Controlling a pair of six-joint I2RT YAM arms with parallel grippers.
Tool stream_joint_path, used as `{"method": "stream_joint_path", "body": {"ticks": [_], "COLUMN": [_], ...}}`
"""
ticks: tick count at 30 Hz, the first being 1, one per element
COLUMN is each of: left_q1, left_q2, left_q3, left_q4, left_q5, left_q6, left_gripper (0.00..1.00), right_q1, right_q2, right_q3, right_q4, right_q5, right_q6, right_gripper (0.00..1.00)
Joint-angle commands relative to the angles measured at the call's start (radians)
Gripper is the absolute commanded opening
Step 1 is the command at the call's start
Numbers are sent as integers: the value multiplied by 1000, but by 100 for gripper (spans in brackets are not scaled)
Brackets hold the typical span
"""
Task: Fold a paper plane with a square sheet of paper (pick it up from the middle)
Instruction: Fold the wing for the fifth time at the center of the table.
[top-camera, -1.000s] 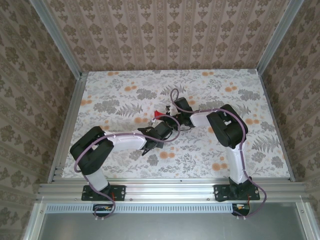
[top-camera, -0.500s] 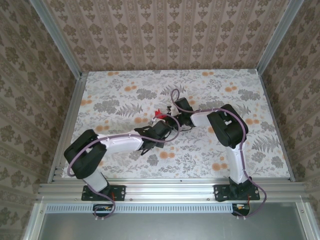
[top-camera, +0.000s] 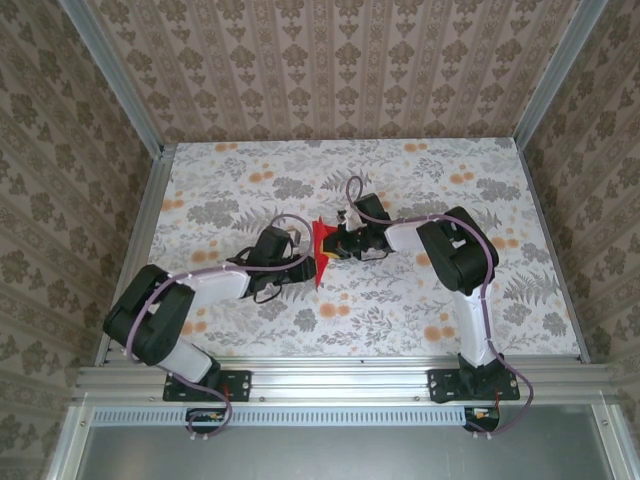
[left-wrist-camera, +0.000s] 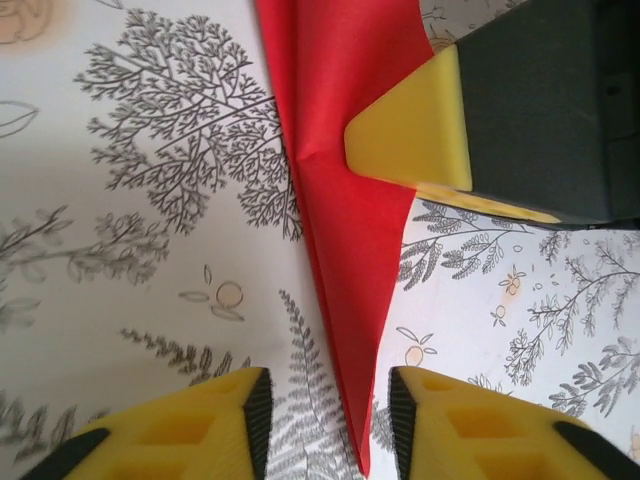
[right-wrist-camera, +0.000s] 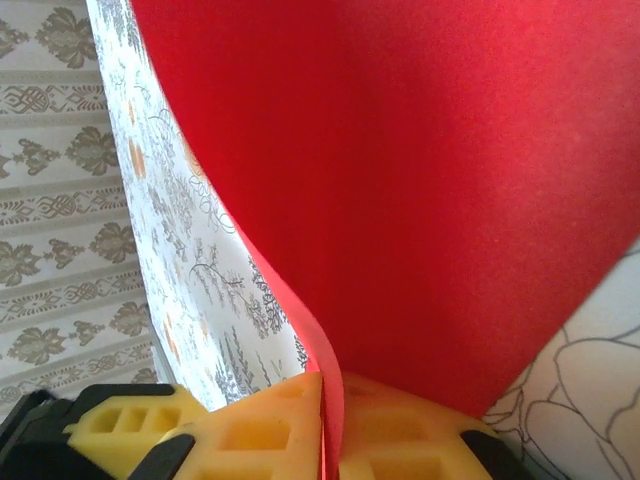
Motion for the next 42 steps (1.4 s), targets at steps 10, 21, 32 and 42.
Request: {"method": "stream_joint_path", "body": {"ticks": [10,21,32,42], "left_q1": [52,50,42,33], "left_q2": [149,167,199,195], "left_q3": [3,13,28,39], "left_q4": [225,224,216,191], "left_q5": [184,183,168,147], "left_q6": [-90,-89,-84,-87], "left_gripper": [17,16,16,18], "right_q1": [-26,-27,-27,-26], "right_q2": [52,63,69,72], "right_q3": [-33,-42,-41,-34], "right_q4": [-50,-49,-68,-97], "right_q5": [44,50,59,72], "right_q6": [-18,-12,-16,-25], "right_gripper": [14,19,20,23]}}
